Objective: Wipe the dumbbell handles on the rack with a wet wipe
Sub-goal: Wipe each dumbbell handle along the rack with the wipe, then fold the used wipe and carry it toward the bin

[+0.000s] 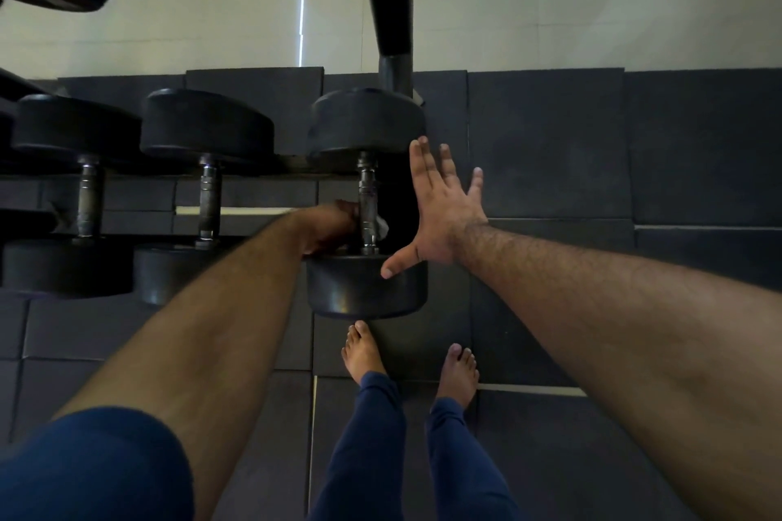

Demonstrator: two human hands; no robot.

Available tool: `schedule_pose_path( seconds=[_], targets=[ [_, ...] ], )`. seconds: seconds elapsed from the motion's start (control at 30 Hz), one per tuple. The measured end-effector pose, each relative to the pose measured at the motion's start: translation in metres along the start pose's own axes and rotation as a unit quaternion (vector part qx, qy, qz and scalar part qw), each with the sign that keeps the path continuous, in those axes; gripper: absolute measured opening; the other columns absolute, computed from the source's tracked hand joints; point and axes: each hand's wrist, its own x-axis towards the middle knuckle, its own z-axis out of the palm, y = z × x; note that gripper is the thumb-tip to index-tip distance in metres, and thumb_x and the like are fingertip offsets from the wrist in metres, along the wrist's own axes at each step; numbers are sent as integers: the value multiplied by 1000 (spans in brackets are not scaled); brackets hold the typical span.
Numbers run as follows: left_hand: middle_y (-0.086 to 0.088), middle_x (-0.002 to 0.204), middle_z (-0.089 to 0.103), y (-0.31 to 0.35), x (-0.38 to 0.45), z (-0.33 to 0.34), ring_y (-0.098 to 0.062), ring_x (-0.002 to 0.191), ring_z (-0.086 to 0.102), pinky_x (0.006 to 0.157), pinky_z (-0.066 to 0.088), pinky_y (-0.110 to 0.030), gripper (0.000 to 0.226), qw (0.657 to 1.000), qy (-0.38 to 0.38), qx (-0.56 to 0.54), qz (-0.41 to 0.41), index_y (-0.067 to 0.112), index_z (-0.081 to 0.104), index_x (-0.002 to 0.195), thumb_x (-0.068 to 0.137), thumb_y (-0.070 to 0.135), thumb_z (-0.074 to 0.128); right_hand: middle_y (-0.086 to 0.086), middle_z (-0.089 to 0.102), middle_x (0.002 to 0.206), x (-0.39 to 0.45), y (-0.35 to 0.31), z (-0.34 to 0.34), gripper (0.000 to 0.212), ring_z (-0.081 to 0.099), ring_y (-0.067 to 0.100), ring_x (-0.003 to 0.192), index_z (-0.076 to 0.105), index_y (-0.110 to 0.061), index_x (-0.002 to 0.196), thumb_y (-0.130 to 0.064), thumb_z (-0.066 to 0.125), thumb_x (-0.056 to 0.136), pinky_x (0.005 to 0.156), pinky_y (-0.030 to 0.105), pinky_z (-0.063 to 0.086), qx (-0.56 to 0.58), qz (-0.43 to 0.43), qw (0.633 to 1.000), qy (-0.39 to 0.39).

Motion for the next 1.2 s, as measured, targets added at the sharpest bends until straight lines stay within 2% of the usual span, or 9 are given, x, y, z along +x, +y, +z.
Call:
schedule_pose_path(
  seconds=[0.17,0.23,0.33,0.47,0.57,0.7,0.9,1.1,1.2],
  targets=[
    [-7,67,63,-9,-35,-37,-23,67,53,55,38,-23,34,977,78,181,-83,13,75,75,85,-9,51,-2,-41,171,-14,-8,-5,187,-42,36,153,-39,-19,160,-106,68,33,121,81,-8,-36,43,998,-4],
    [-5,67,66,0,-62,-40,-18,62,53,51,42,-20,36,988,101,107,-45,6,76,85,86,-17,49,2,-34,174,-25,-15,-7,185,-36,38,157,-32,-16,164,-104,71,38,122,79,-5,-37,70,997,-3],
    [-18,99,68,22,-111,-24,-22,83,67,76,61,-36,38,992,89,-72,52,-1,69,119,90,-15,50,4,-19,179,-40,-32,-13,173,-23,35,163,-16,-14,169,-93,81,50,127,74,2,-22,60,997,33],
    [-19,100,66,48,-165,10,-26,90,68,82,63,-37,34,963,197,-122,140,6,70,100,90,-21,52,5,26,176,-61,-66,-26,128,13,27,165,26,-17,170,-70,89,72,131,55,24,122,-57,980,147],
    [-21,101,68,57,-200,21,-29,93,68,92,61,-47,28,940,252,-149,174,-1,69,108,91,-19,56,1,66,145,-79,-98,-44,77,58,20,135,60,-19,151,-40,91,84,118,38,46,273,-107,930,220],
    [-11,86,73,68,-262,24,-15,73,67,62,58,-29,15,908,330,-138,216,3,76,106,93,9,78,-3,81,104,-106,-150,-90,28,76,8,95,82,-15,116,-16,88,89,89,31,64,370,-141,889,232],
    [-17,94,79,71,-395,9,-29,85,78,78,65,-43,20,785,466,-220,345,4,77,106,87,8,84,-8,80,102,-168,-261,-150,22,76,6,97,82,-19,116,-17,84,93,93,32,64,360,-235,887,169],
    [-26,111,76,56,-533,-49,-41,110,72,106,53,-59,21,710,472,-347,392,0,79,108,90,9,74,-7,73,114,-221,-412,-178,27,69,9,110,80,-23,125,-13,72,101,104,30,57,312,-353,861,190],
    [-23,110,77,34,-593,-88,-42,111,72,105,53,-60,23,668,514,-349,410,1,79,110,94,17,77,-13,79,102,-233,-491,-189,37,74,6,100,82,-28,120,-3,68,96,95,26,61,326,-389,856,104]
  ],
)
